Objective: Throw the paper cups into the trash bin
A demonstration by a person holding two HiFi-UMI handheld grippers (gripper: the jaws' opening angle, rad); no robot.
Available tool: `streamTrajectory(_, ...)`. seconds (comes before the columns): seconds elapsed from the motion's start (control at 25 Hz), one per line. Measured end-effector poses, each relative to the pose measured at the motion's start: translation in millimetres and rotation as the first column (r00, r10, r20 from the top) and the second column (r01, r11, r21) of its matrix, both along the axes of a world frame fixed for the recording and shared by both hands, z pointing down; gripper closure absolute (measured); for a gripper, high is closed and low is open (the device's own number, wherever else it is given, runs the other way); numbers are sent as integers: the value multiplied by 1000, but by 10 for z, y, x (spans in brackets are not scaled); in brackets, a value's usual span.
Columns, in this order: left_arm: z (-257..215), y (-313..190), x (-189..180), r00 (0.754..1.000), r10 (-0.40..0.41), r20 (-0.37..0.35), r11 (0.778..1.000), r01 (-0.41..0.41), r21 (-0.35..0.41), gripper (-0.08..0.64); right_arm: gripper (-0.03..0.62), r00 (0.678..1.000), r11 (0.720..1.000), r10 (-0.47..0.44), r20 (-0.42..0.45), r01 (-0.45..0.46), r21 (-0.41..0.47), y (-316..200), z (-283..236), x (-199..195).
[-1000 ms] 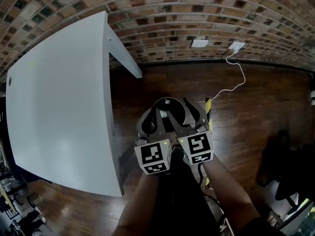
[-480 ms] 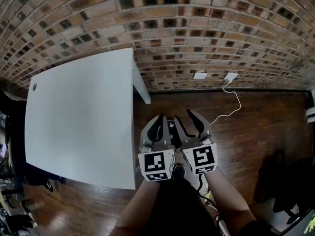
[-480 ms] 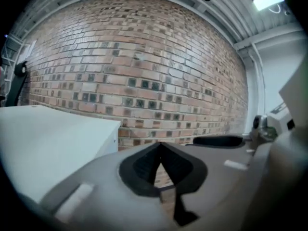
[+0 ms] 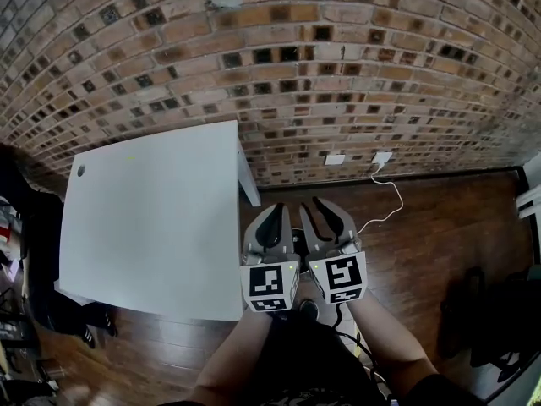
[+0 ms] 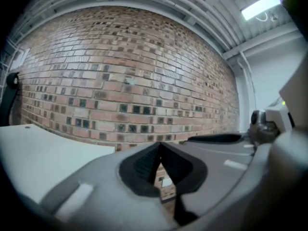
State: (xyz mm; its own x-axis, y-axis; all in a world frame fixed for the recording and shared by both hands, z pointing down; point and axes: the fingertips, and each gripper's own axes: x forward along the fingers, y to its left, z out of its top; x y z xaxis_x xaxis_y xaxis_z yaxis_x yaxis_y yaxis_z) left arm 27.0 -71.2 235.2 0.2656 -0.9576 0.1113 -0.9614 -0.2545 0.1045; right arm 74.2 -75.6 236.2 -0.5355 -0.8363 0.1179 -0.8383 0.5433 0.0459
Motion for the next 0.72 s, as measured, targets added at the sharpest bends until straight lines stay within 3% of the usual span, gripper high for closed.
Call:
streamTrajectory(0.28, -401, 92, -105, 1000, 17, -2, 998, -17, 63, 555, 530, 1000, 997, 0, 13, -1, 82, 133, -533, -1)
streamTrajectory(0.48, -535, 259, -42, 998, 65, -4, 996, -64, 66, 555, 561, 999, 990, 37, -29, -33, 139, 203, -753, 35)
streamTrajectory(0.72, -771, 311, 102, 993, 115, 19, 987, -117, 112, 555, 584, 997, 980, 72, 3, -71, 185, 273, -995, 193)
